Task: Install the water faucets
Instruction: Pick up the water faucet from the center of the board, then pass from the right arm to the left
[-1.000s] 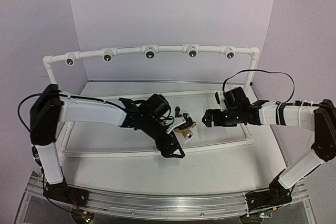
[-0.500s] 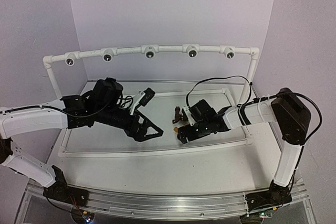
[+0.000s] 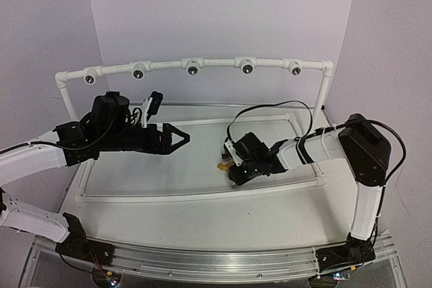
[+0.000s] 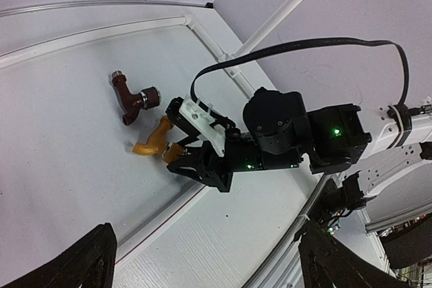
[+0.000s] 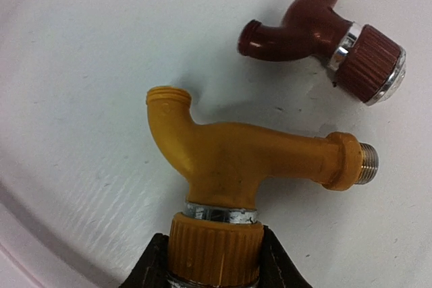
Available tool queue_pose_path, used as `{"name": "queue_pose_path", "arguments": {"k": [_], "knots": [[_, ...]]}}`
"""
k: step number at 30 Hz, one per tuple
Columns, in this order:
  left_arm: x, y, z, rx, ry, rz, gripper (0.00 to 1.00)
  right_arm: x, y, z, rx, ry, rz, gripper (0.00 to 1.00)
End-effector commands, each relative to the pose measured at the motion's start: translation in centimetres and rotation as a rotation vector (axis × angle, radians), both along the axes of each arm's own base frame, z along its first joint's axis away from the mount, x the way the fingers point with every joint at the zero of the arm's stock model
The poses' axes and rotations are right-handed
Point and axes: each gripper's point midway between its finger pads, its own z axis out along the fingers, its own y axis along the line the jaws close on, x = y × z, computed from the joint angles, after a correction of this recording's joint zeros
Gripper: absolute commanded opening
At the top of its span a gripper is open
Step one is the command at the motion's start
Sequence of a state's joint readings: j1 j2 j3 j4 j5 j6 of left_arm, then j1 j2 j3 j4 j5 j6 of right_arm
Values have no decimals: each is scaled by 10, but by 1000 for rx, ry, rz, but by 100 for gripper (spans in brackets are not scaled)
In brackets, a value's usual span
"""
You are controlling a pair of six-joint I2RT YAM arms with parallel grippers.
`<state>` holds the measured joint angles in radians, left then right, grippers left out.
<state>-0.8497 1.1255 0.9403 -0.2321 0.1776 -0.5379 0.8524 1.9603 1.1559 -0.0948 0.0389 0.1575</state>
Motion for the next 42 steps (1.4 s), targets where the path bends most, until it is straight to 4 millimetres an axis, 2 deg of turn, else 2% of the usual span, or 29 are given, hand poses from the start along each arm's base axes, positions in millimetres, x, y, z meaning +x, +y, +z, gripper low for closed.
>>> {"name": "queue_pose_path", "arguments": {"k": [1,2,5,8,10,13,16,18,23,27,35,38,42], "knots": [[1,5,40,-110,-110,21,97,-24,33,101,400,26,123,0],[0,5,49,-134,-141,12,98,-29,33,122,494,45,143,0],[-9,4,79,-198,-254,-45,98,-71,40,189,794,172,343,0],[-30,1,113,-269,-394,-161,98,-111,39,247,953,270,517,0],[-56,-5,130,-313,-491,-315,96,-133,36,277,1021,323,622,0],[-97,-12,144,-347,-626,-576,91,-156,26,323,1119,327,731,0],[-131,-11,149,-370,-761,-797,96,-173,20,356,1169,334,813,0],[-138,-12,148,-362,-860,-856,99,-183,19,369,1176,363,852,0],[-129,-21,150,-327,-995,-865,99,-198,19,384,1188,386,892,0],[-121,-38,149,-337,-972,-917,97,-215,24,390,1195,419,947,0],[-113,-62,138,-375,-867,-1022,90,-231,26,402,1214,416,1001,0],[-116,-66,136,-393,-834,-1060,82,-232,27,402,1216,419,1002,0],[-115,-73,134,-395,-810,-1067,62,-233,28,398,1213,426,1002,0]]}}
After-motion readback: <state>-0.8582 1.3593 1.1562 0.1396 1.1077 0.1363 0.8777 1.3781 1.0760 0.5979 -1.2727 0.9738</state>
